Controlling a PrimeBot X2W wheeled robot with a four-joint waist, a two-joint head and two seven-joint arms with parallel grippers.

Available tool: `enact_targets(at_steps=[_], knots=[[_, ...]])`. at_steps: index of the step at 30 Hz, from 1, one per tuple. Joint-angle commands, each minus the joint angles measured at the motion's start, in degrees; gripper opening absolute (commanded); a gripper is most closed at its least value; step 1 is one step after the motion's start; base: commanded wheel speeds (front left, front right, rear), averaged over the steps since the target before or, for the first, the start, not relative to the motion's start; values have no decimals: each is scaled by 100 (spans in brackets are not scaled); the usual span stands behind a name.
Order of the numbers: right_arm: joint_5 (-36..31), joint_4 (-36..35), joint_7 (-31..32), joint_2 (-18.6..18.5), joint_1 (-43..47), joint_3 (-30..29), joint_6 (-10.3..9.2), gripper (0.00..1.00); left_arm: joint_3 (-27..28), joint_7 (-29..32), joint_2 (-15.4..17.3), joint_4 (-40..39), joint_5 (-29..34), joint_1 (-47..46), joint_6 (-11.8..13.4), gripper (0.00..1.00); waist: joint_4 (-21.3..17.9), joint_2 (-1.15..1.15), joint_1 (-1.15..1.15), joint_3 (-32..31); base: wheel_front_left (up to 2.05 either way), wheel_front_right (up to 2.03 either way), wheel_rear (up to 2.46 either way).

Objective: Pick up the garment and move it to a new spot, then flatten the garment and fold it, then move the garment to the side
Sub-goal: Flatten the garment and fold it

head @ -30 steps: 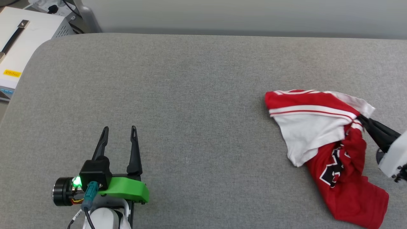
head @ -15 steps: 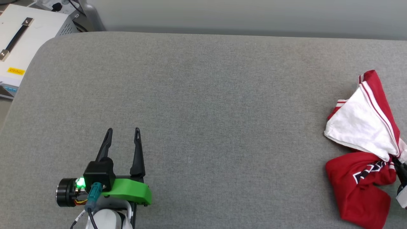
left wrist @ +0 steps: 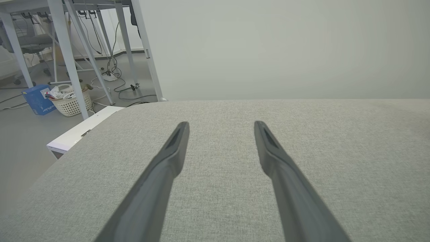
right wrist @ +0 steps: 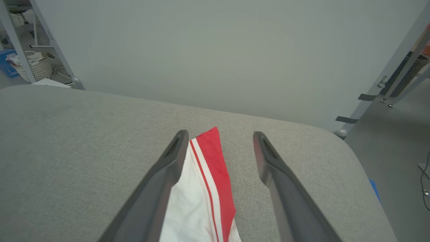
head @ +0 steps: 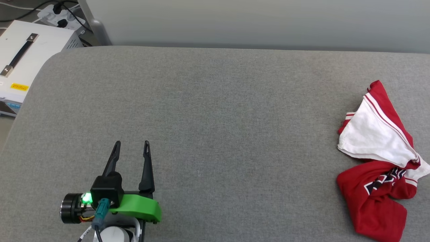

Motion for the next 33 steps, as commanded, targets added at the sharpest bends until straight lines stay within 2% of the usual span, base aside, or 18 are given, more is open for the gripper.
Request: enact_targets(at_steps=[1,4,8,12,16,21,26,31,32,33], knots=[[-185,-335,269,40,37,-113,-4,100,-9,-33,-23,-27,28,48,17,100,12,0,0,26,0,0,0],[-470,-1125,1175,50,-87,-200,-4,100,-30,-33,-23,-55,31,14,17,100,34,0,0,78,0,0,0],[-534,-1878,2896,-21,-414,178,-4,100,-53,-33,-23,-83,44,-67,-9,100,91,0,0,177,0,0,0],[-321,-1974,4438,-113,-795,637,-4,100,-94,-33,-23,-106,46,-181,-24,100,181,0,0,307,0,0,0],[-167,-1628,5313,-53,-1219,996,-4,100,-152,-33,-23,-146,3,-293,-2,100,284,0,0,494,0,0,0],[-298,-862,5601,198,-1634,1427,-4,100,-256,-33,-23,-167,-85,-455,52,100,438,0,0,799,0,0,0],[-391,12,5397,543,-1786,1855,-4,100,-353,-33,-24,-147,-142,-608,94,100,587,0,0,1051,0,0,0],[-352,656,5171,663,-1683,2327,-4,100,-349,-33,-24,-116,-141,-636,126,100,623,0,0,1066,0,0,0],[-293,744,5047,687,-1678,2369,-4,76,-334,-33,-24,-105,-136,-627,129,100,609,0,0,1037,0,0,0],[-263,785,4916,701,-1688,2394,-4,22,-316,-33,-24,-97,-127,-615,129,100,592,0,0,1013,0,0,0]])
